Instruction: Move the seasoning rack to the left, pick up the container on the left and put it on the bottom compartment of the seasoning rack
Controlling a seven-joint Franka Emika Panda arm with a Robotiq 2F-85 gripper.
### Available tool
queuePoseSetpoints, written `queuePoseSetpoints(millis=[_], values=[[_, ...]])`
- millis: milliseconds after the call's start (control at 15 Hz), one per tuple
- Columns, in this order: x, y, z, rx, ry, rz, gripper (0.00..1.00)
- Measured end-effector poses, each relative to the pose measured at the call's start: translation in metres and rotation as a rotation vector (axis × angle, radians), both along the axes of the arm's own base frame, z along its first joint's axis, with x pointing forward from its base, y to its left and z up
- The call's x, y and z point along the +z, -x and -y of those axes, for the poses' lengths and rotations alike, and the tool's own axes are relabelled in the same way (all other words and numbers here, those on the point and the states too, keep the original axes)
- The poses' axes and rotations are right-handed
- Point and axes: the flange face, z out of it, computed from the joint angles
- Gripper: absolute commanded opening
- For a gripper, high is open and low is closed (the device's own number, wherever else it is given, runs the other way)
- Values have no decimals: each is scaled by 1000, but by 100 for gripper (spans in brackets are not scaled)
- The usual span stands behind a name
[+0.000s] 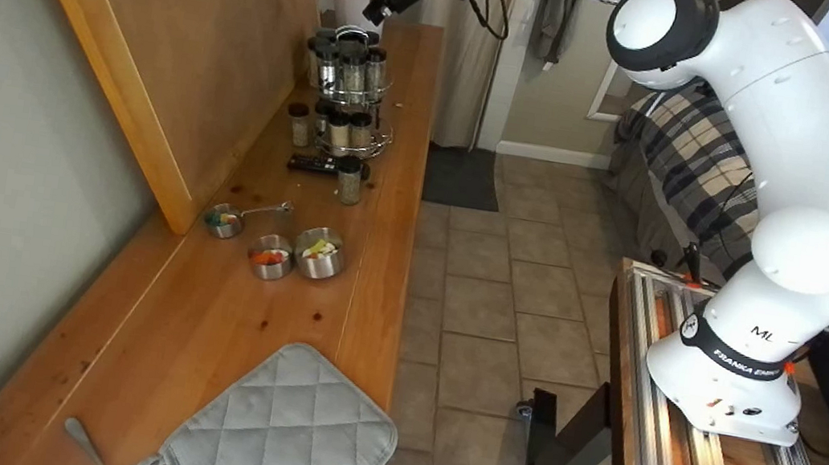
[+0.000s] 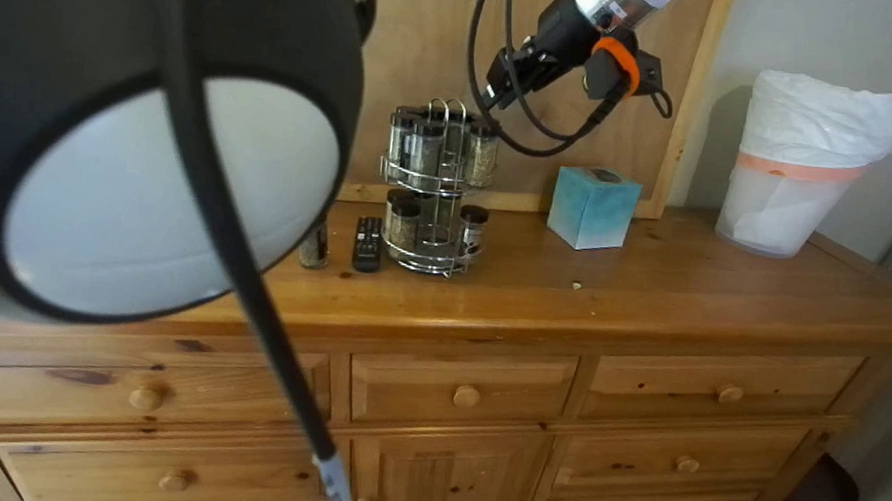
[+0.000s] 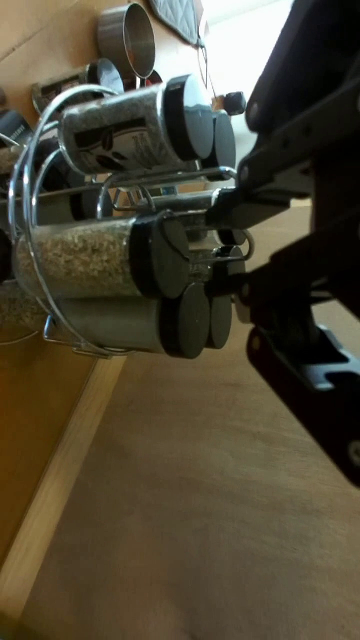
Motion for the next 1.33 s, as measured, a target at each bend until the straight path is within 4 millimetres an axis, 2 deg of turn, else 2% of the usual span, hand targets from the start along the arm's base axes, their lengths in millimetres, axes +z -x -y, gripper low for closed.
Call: queuePoseSetpoints(millis=[200, 467, 533, 600, 867, 1200, 1333], values=[[4, 3, 3, -21, 22, -26, 0], [9, 9, 6, -50, 46, -76, 4], [10, 10, 6, -53, 48, -85, 14], [11, 11, 6, -54, 49, -91, 29], [22, 9, -2, -79, 59, -116, 55], [63, -4, -39, -220, 39, -196, 89], [76, -7, -50, -307, 21, -242, 100]])
